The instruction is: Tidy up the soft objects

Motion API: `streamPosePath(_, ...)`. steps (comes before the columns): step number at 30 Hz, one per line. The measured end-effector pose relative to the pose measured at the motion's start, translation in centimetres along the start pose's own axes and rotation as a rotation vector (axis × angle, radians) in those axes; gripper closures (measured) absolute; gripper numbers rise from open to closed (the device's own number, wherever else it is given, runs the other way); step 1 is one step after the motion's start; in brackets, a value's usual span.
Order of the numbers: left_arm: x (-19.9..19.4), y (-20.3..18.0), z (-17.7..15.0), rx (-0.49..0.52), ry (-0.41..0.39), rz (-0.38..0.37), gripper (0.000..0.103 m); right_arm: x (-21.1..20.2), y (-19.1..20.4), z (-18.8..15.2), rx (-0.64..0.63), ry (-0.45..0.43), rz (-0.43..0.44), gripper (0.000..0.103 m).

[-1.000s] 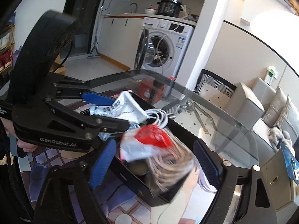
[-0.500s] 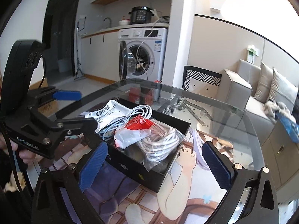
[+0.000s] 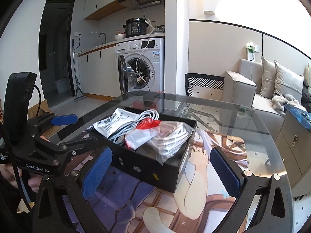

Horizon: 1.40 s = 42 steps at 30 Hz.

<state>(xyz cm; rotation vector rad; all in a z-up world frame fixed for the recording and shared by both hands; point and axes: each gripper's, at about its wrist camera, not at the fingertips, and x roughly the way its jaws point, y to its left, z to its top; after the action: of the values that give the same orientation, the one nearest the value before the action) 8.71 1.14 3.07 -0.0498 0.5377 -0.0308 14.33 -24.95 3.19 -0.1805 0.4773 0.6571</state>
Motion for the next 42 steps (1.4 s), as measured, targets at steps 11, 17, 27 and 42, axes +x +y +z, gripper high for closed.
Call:
streamPosePath(11,-0.2,0.8,-1.1,-0.034,-0.035,0.036,0.000,0.5,0.8,-0.7,0.007,0.001,-0.002,0.001)
streamPosePath(17,-0.5,0.6,-1.3,-0.029,-0.049,0.057,0.000,0.0,0.7,-1.0,0.009,-0.019,0.001,0.000)
streamPosePath(27,-0.5,0.7,-1.3,-0.038,-0.048,0.065,0.000,-0.5,0.6,-1.2,0.013,-0.034,-0.002,0.000)
streamPosePath(42,-0.5,0.8,-1.4,-0.038,-0.049,0.069,0.000,-1.0,0.7,-1.1,0.007,-0.052,-0.010,0.000)
